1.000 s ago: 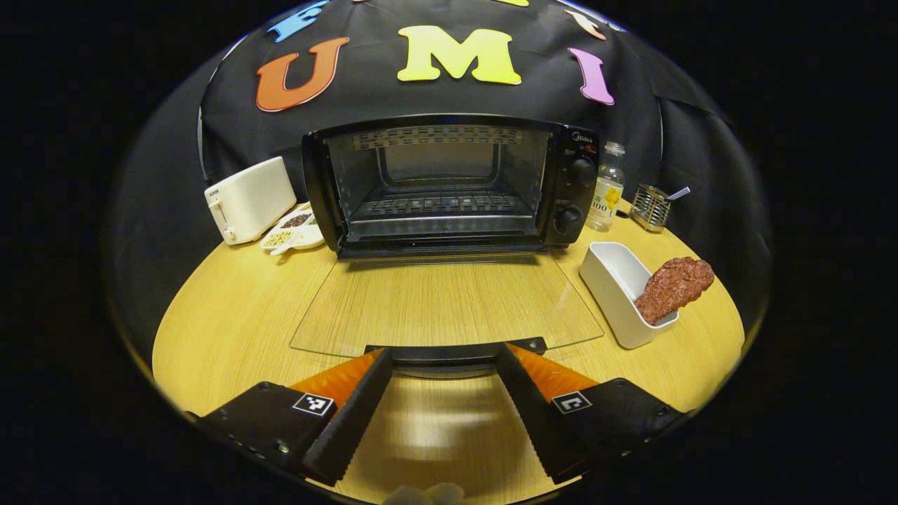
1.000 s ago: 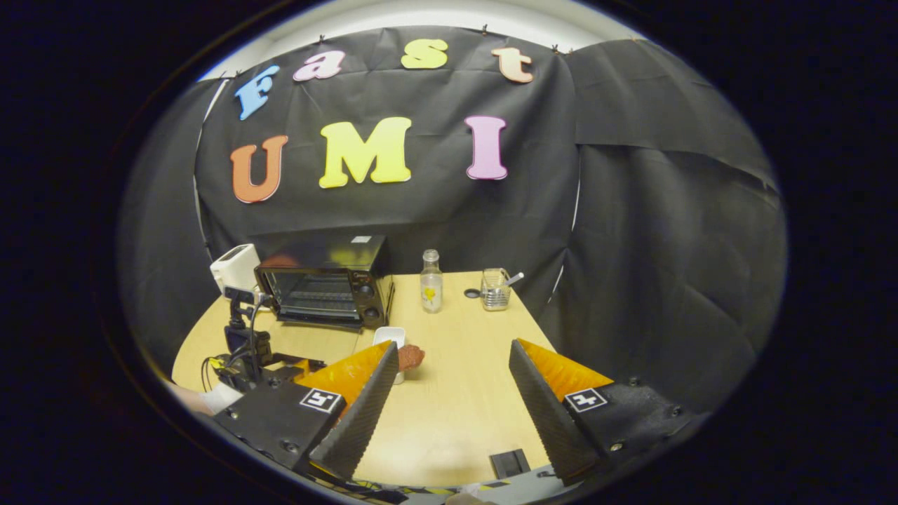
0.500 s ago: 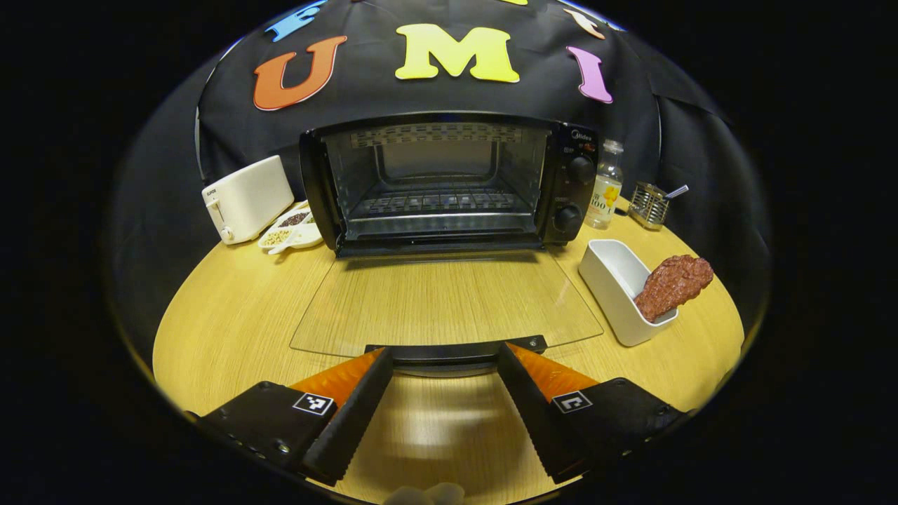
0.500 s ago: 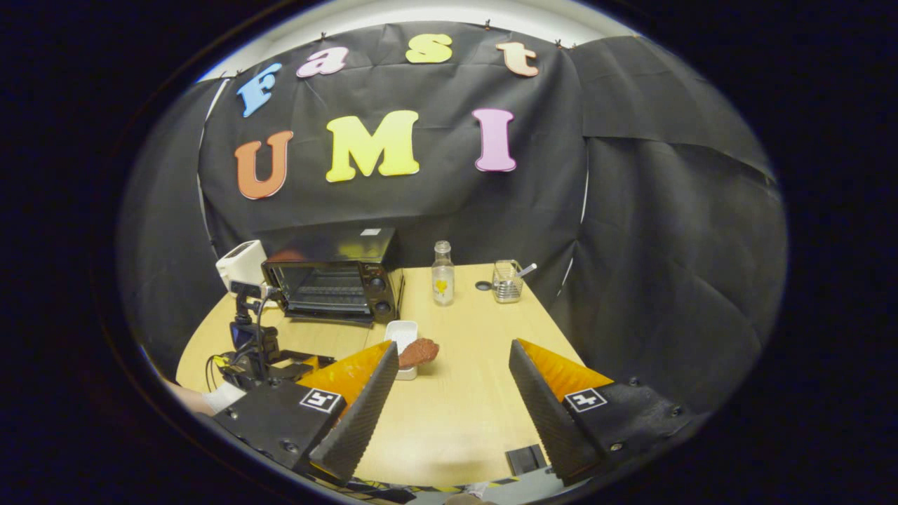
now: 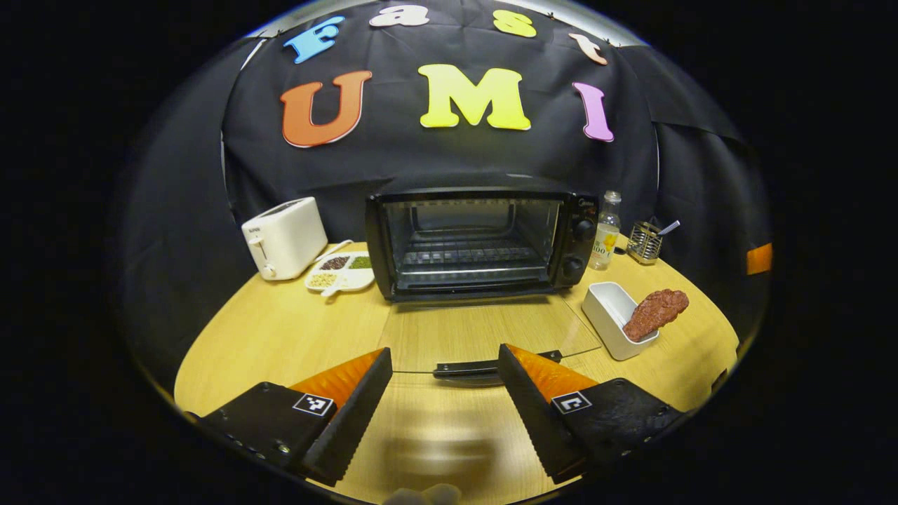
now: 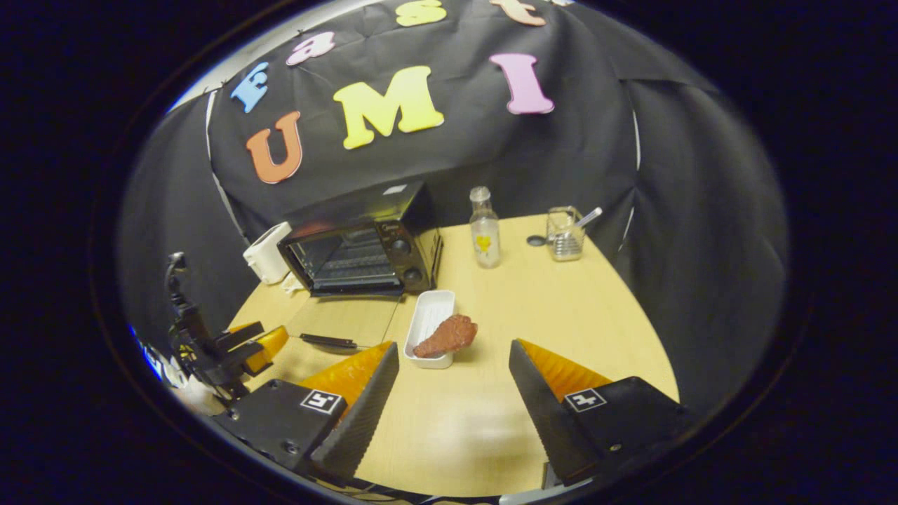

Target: Open the electric oven with the left hand, put the food in, and close the electric oven.

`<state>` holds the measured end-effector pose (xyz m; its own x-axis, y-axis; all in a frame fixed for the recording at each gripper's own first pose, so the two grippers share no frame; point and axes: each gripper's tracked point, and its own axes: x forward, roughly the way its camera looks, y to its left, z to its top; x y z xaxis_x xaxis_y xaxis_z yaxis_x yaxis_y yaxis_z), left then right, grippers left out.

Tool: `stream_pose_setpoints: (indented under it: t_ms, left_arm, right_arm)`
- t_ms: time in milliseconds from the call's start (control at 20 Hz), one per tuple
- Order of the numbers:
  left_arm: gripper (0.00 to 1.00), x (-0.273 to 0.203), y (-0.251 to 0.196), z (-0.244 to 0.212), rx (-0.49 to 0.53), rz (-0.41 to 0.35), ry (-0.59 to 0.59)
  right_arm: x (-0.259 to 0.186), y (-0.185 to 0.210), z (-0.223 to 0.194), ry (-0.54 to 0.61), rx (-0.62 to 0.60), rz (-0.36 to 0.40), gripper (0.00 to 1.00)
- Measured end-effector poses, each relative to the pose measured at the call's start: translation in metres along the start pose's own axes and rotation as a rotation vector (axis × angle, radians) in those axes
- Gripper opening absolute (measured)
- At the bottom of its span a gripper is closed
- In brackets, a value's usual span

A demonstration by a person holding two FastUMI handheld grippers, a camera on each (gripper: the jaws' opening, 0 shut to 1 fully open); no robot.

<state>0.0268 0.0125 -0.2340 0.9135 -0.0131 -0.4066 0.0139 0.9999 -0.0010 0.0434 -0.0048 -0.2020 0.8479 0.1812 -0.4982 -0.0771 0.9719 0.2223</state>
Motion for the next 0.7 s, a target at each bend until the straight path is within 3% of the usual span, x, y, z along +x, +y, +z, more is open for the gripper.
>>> stream_pose_setpoints:
  t_ms: [100,150,200,450,500,550,600,700]
  left_arm:
    - [0.96,-0.022,0.01,0.01,-0.027,0.034,-0.019]
    - [0.96,-0.033,0.014,0.016,-0.037,0.052,-0.027]
    - [0.97,-0.044,0.018,0.022,-0.041,0.072,-0.036]
    - [0.96,-0.088,0.04,0.039,-0.092,0.206,-0.068]
    - [0.97,-0.097,0.044,0.04,-0.095,0.241,-0.065]
    - [0.97,-0.105,0.046,0.041,-0.105,0.264,-0.065]
    - [0.97,-0.111,0.047,0.043,-0.122,0.284,-0.068]
    - [0.97,-0.123,0.045,0.045,-0.162,0.311,-0.068]
  right_arm:
    - [0.034,-0.011,-0.002,0.065,0.021,0.04,0.98]
    - [0.049,-0.011,-0.004,0.097,0.04,0.067,0.92]
    - [0.065,-0.011,-0.006,0.135,0.057,0.098,0.95]
    - [0.126,-0.007,-0.011,0.29,0.093,0.235,0.86]
    - [0.135,-0.008,-0.014,0.32,0.105,0.247,0.76]
    - [0.141,-0.007,-0.016,0.349,0.125,0.27,0.8]
    - [0.145,-0.006,-0.018,0.379,0.153,0.29,0.74]
    - [0.149,-0.005,-0.019,0.416,0.226,0.316,0.52]
